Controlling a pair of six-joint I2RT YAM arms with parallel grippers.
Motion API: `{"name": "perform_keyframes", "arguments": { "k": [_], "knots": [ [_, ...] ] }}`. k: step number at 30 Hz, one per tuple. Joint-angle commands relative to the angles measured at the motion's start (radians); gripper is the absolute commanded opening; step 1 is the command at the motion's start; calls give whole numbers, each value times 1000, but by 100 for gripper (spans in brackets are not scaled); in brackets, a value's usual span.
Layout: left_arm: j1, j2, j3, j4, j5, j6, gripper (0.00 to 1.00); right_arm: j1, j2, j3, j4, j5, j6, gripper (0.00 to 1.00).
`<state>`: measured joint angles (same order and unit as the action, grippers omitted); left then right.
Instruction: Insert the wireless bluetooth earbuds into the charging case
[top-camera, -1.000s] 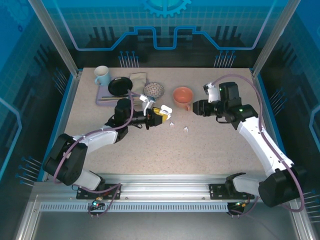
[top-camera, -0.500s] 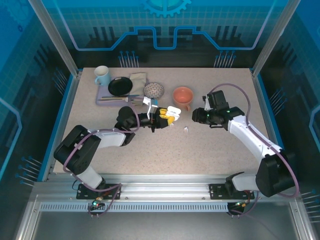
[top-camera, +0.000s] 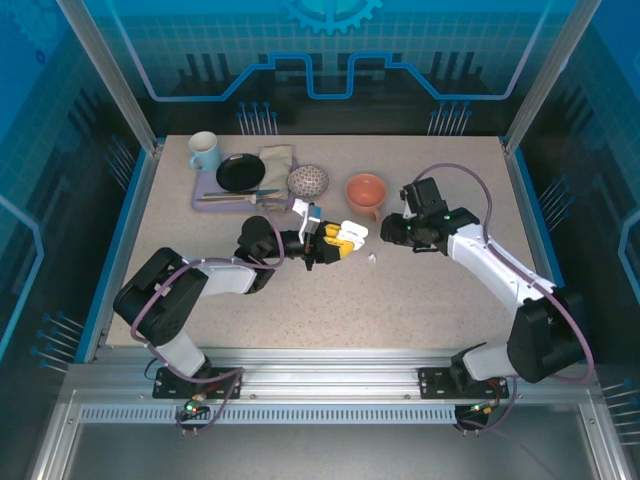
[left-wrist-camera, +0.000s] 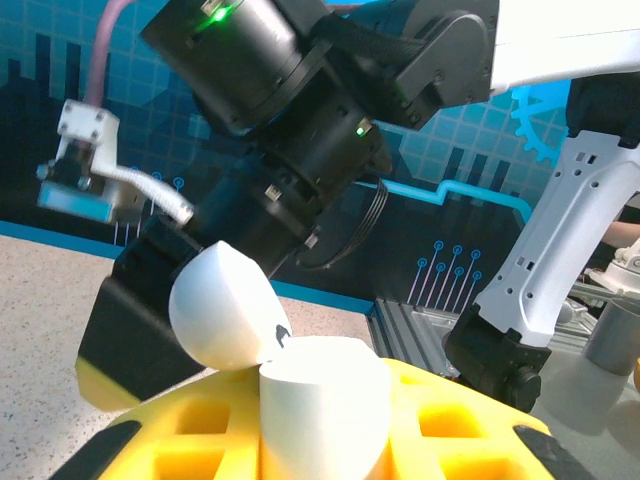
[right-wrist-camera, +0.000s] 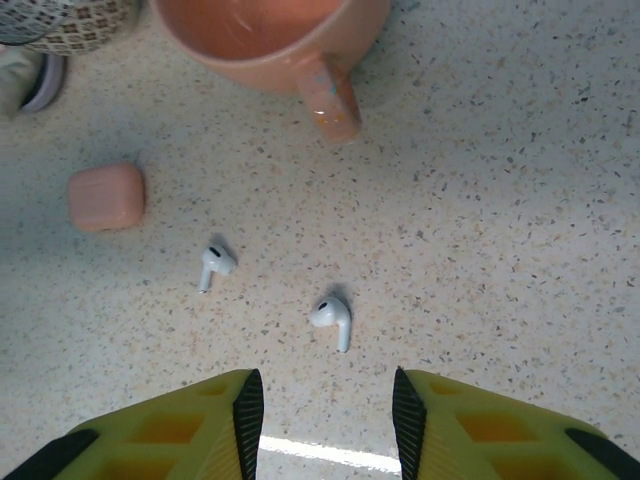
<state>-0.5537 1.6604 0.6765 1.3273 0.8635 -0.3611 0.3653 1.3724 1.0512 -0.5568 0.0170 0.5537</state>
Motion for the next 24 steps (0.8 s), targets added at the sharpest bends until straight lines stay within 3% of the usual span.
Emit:
{"name": "perform_keyframes", "arguments": {
  "k": [1,6,12,16,24],
  "knots": [
    [4,6,35,-40,32,6,0,-22,-128,10,44,-122,-102,41],
    [3,1,80,-153,49,-4,0,-98,-254,10,114,-440,-240,38],
    [4,-5,113,-223,60,-10,0,-110,-236,60,94,-684,-346,30],
    [4,-10,139,-264,71,-15,0,-110,-216,72,71,-745,-393,22],
    [2,-31,174,-341,74,1,0,-112,-217,38,54,-792,-436,18]
  ]
}}
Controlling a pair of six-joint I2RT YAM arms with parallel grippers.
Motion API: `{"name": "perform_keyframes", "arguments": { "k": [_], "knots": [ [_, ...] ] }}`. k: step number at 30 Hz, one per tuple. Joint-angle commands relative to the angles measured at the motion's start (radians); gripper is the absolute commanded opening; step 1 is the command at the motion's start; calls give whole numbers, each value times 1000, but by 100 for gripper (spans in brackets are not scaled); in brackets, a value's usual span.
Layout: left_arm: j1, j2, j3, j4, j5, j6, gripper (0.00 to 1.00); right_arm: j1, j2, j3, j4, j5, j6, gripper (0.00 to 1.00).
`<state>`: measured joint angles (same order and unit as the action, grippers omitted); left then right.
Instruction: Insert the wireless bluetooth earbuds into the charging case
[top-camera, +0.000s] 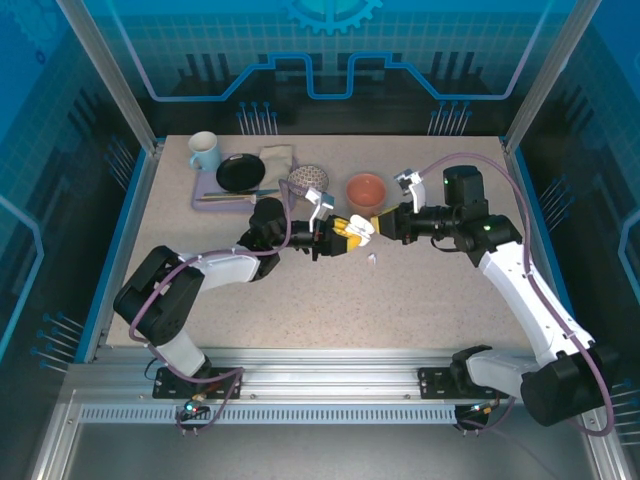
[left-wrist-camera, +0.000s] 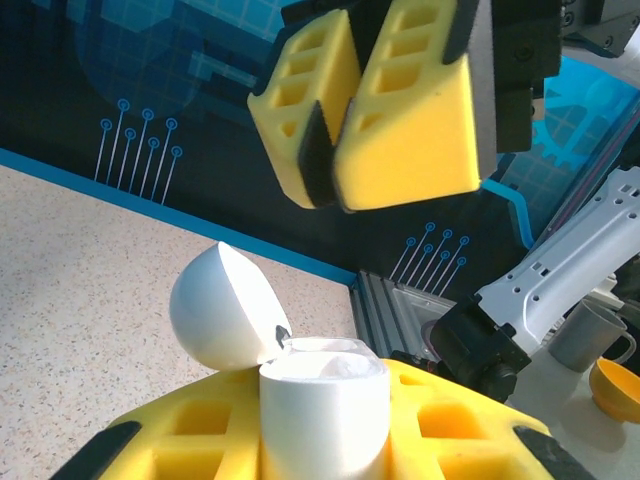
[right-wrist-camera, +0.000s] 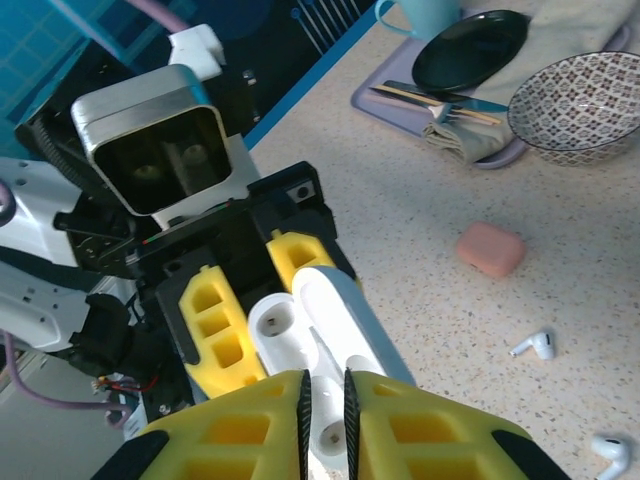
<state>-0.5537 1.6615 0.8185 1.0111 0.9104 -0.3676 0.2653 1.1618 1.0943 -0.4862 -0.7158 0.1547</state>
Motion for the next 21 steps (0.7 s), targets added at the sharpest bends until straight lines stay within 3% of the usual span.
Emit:
{"name": "perform_keyframes", "arguments": {
  "k": [1,8,13,21],
  "knots": [
    [2,-34,34,-28,27,8,0,-10,-5,-11,-14,-61,-38,18],
    [3,-36,49,-36,33,2,0,-21,-4,-38,-26,-48,-62,17],
    [2,-48,51,-52,37,8,0,-44,2,-61,-11,-46,-58,26],
    [0,-49,58,-68,40,15,0,-45,30,-57,18,-80,-46,23]
  ]
}}
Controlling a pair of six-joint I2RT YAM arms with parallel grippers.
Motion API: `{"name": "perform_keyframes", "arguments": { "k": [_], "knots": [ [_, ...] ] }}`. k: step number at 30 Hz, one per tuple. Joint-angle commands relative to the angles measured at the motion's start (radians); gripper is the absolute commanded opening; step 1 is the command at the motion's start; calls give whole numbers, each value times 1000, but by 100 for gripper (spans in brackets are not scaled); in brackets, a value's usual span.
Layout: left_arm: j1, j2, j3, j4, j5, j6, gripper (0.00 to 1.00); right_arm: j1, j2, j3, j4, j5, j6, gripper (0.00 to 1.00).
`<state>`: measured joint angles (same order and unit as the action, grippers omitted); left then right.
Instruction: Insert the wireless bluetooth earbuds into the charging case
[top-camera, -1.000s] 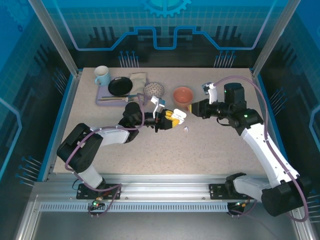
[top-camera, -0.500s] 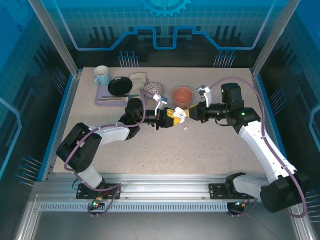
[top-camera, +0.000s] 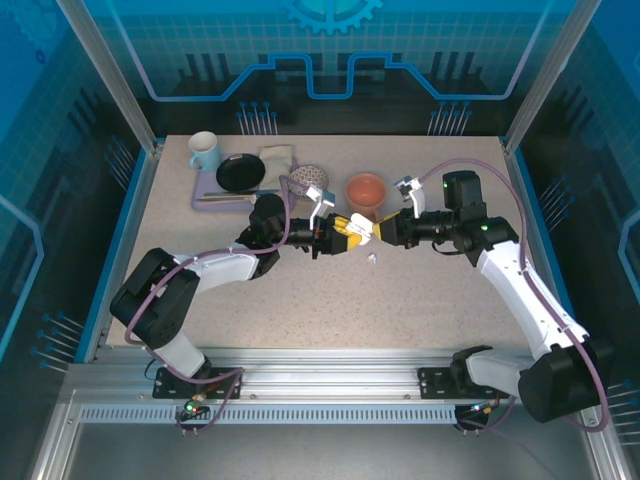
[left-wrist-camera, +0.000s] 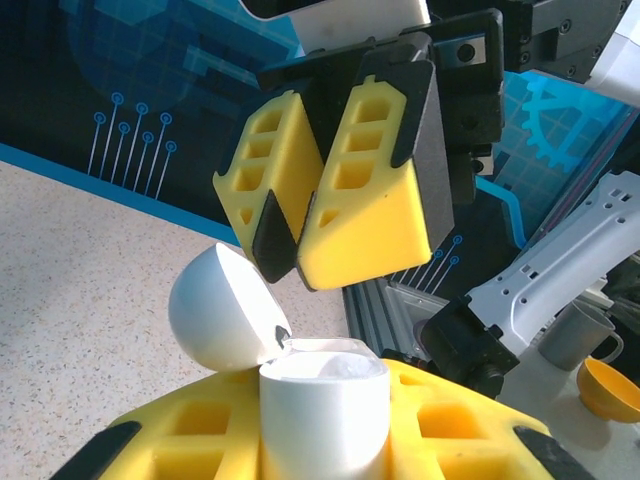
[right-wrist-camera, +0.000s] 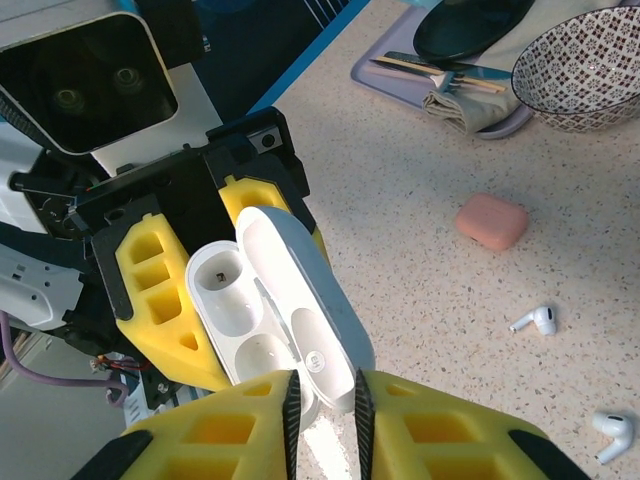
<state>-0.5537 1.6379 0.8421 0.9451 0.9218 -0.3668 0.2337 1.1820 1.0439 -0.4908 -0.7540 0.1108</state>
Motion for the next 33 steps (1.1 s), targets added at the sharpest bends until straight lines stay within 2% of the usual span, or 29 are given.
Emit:
{"name": "perform_keyframes", "arguments": {
  "k": [1,6,12,22,30,33],
  "knots": [
    [-1,-24,35,-1,29,14,0,-14,12,-7,27,-46,0,22],
    [-4,-14,46,-7,31,12,0,-6,33,5,35,-58,3,22],
    [-6,-11,51,-11,32,13,0,6,47,13,38,-45,0,28],
    [-9,-12,54,-14,46,12,0,3,52,20,44,-48,7,28],
    [-13,-8,65,-31,52,12,0,15,81,51,35,-66,0,17],
    [-14,-6,74,-45,53,13,0,18,87,60,38,-70,-1,8]
  ]
}}
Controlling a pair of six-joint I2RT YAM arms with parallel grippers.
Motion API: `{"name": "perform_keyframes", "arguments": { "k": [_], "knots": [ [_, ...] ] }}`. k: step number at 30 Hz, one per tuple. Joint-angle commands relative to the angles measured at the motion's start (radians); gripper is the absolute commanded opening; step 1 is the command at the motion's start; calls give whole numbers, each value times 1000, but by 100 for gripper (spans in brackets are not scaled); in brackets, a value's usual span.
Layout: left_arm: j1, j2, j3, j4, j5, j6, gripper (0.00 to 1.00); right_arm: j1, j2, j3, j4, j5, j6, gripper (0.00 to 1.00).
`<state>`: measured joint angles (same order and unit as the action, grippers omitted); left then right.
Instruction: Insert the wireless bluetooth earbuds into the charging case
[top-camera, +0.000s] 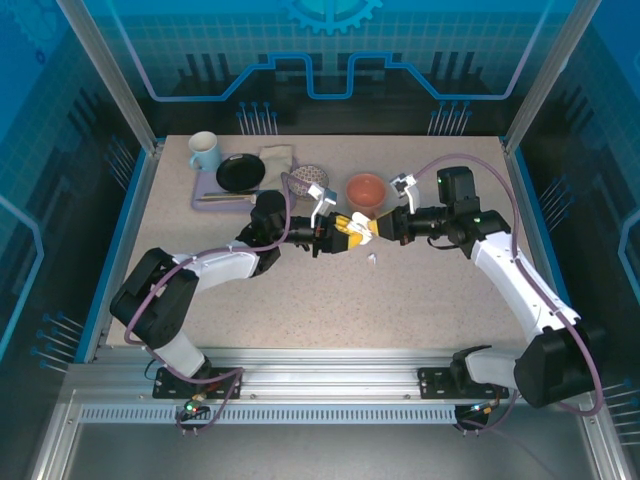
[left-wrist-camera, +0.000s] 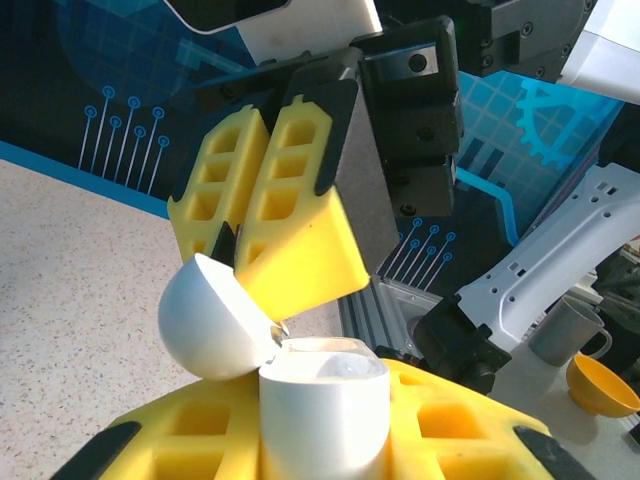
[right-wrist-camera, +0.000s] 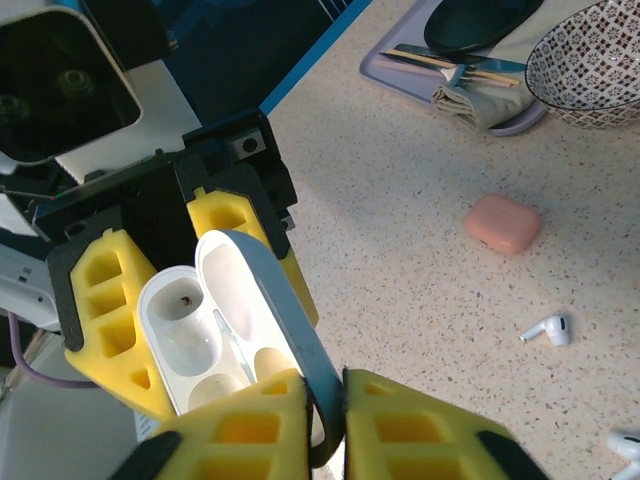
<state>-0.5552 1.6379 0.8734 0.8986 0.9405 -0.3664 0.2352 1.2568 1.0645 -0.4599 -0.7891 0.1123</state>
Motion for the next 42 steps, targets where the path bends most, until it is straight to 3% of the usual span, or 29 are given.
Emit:
{"name": "perform_keyframes", "arguments": {
  "k": [1,6,12,16,19,24,25,26,33,39,42],
  "knots": [
    [-13,-5,45,-7,34,16,0,19,13,43,1,-36,-5,3],
    [-14,-14,72,-104,37,48,0,20,-1,52,-18,-17,-13,0],
    [-12,-51,85,-209,18,94,20,20,-41,71,-70,55,-39,0],
    [-8,-85,102,-306,6,123,40,19,-52,92,-103,82,-56,0],
    [-9,-122,102,-370,-4,169,49,20,-58,98,-102,90,-48,0],
    [-4,-180,112,-497,-38,236,71,21,-61,113,-97,114,-39,0],
    [-1,-193,114,-524,-51,246,80,21,-61,118,-98,120,-38,0],
    [3,-206,116,-553,-63,253,98,20,-60,123,-102,128,-38,0],
    [34,-352,81,-650,-182,336,99,15,-67,155,-127,182,-46,0],
    [32,-479,81,-710,-428,334,99,10,-69,184,-138,211,-40,0],
    [31,-522,72,-697,-485,348,99,11,-68,195,-140,218,-36,0]
  ]
}}
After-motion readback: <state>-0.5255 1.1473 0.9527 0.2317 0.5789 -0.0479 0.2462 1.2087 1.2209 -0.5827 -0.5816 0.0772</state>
